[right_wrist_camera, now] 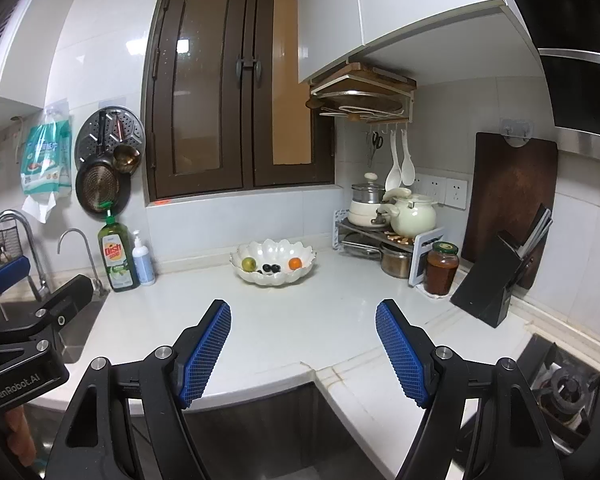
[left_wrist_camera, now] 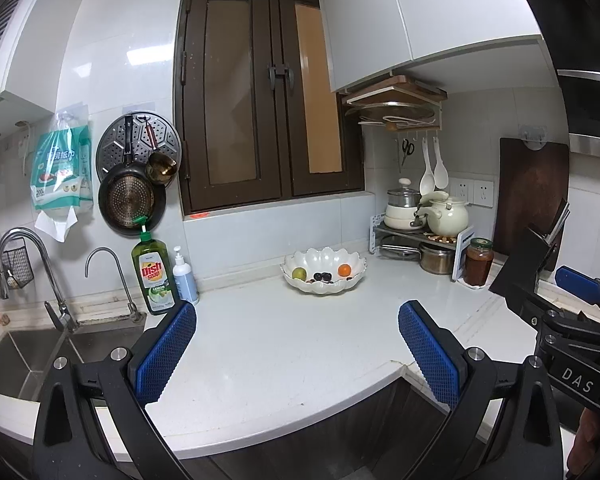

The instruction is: Organize fruits

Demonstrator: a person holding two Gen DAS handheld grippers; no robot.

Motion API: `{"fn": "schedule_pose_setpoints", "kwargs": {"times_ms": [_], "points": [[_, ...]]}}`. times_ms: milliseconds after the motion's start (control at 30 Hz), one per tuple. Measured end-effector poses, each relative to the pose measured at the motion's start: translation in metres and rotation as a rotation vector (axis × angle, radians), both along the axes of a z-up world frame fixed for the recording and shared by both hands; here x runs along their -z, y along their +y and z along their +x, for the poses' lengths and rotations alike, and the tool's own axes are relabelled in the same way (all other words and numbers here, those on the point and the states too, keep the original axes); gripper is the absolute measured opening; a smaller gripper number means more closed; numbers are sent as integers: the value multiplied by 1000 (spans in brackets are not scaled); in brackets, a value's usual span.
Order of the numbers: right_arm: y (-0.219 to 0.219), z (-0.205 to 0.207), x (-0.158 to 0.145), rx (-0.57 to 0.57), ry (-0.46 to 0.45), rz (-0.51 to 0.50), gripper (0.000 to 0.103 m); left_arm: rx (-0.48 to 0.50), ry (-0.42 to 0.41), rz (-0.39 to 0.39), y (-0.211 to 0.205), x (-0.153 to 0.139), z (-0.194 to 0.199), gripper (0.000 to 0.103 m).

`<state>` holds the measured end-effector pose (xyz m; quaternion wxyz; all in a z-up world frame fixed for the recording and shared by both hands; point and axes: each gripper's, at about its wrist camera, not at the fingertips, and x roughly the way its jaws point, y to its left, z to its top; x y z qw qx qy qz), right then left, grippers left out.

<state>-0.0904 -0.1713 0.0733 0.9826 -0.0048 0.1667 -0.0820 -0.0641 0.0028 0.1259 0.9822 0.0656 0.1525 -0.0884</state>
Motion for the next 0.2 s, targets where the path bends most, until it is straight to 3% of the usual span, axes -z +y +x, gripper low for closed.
{"fn": "schedule_pose_setpoints", "kwargs": {"times_ms": [200], "points": [[-5,2,0,1,5,-2,76,-4,3,-8,-3,-3,3,103]]}}
